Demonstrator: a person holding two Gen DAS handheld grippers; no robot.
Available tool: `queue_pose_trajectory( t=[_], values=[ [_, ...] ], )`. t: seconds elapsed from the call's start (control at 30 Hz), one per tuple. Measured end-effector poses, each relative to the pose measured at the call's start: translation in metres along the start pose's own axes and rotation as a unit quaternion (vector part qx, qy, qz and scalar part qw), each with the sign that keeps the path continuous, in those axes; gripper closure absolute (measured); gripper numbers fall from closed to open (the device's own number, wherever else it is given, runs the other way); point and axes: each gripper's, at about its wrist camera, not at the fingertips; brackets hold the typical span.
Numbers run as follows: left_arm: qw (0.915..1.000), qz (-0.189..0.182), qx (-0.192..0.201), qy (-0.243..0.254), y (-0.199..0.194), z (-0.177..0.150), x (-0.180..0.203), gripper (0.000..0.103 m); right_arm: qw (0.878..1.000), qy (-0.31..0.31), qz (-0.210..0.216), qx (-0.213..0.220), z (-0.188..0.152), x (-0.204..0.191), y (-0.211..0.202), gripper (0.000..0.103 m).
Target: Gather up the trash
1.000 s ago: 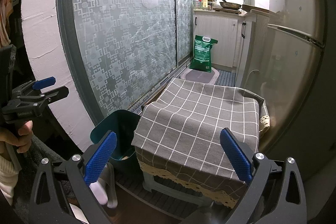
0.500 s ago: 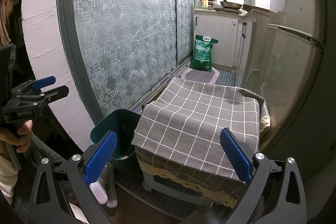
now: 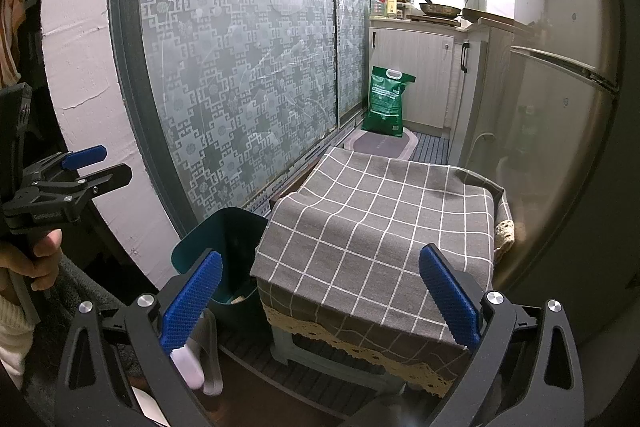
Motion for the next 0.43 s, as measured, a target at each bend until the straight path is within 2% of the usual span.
queue_pose_trajectory(
  t=[0.43],
  values=[
    [1.0, 0.0, -0.006, 0.004, 0.0021, -0.0016, 0.0019, 0.003, 1.0, 0.0, 0.0, 0.0, 0.0001, -0.0004, -0.0003, 0.003]
  ],
)
Point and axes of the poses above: each gripper's, at about its wrist camera, not at the fingertips, and y roughly the way its jaws point, x to its right, z to its top, and after that the axes turned 6 degrees about -z, right-handed
